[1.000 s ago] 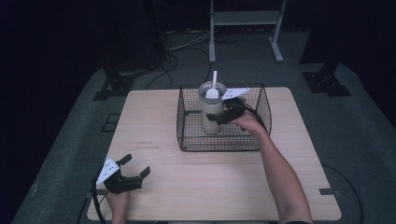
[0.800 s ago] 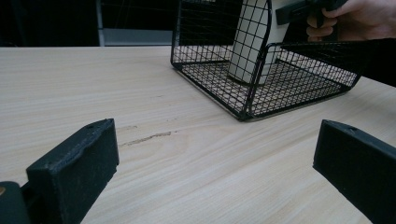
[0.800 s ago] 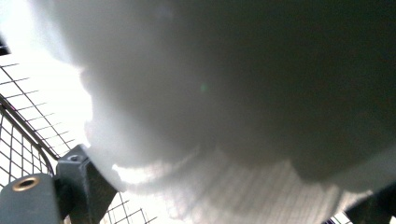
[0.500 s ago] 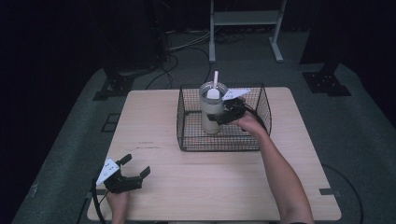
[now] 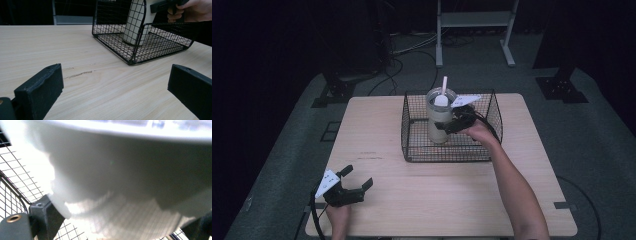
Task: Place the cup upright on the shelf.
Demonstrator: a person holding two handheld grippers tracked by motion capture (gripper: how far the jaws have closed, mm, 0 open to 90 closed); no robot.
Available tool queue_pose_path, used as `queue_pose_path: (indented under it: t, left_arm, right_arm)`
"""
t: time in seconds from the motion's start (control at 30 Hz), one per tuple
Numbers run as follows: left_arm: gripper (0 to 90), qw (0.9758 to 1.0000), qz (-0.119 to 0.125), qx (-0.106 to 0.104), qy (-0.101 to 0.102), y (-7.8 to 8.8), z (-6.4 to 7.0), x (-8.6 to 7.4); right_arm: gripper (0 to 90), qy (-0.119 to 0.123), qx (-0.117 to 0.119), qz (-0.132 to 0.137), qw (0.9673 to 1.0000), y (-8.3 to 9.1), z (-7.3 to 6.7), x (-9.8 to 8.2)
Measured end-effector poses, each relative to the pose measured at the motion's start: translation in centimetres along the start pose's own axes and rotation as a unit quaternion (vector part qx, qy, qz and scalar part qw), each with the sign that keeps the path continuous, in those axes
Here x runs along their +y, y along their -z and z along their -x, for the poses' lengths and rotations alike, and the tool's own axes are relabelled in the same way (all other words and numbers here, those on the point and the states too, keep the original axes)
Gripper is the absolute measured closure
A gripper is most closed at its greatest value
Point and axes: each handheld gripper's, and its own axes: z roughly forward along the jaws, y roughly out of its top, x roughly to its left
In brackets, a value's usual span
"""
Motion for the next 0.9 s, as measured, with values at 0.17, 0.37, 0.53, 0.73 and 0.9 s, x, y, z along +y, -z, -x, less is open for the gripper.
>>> queue_pose_path:
  t: [0.17, 0.37, 0.53, 0.73, 0.9]
  left_arm:
    - [0.0, 1.0000, 0.001, 0.000, 0.000, 0.0, 0.0, 0.0]
    - [0.0, 1.0000, 0.000, 0.000, 0.000, 0.0, 0.0, 0.0]
    - [0.0, 1.0000, -0.001, 0.000, -0.002, 0.0, 0.0, 0.0]
    - [0.0, 1.0000, -0.002, 0.000, -0.005, 0.0, 0.0, 0.0]
    - [0.0, 1.0000, -0.002, 0.001, -0.004, 0.0, 0.0, 0.0]
  right_arm:
    - [8.3, 0.001, 0.000, -0.003, 1.0000, 0.2, -0.1, 0.1]
    - [8.3, 0.004, -0.010, -0.002, 0.9999, 0.8, -0.1, 0.3]
    - [8.2, 0.009, -0.007, 0.000, 0.9999, 1.6, -0.1, 0.5]
    - [8.3, -0.007, -0.009, -0.004, 0.9999, 2.4, -0.1, 0.5]
    - [8.5, -0.019, -0.010, 0.000, 0.9998, 3.4, -0.2, 0.8]
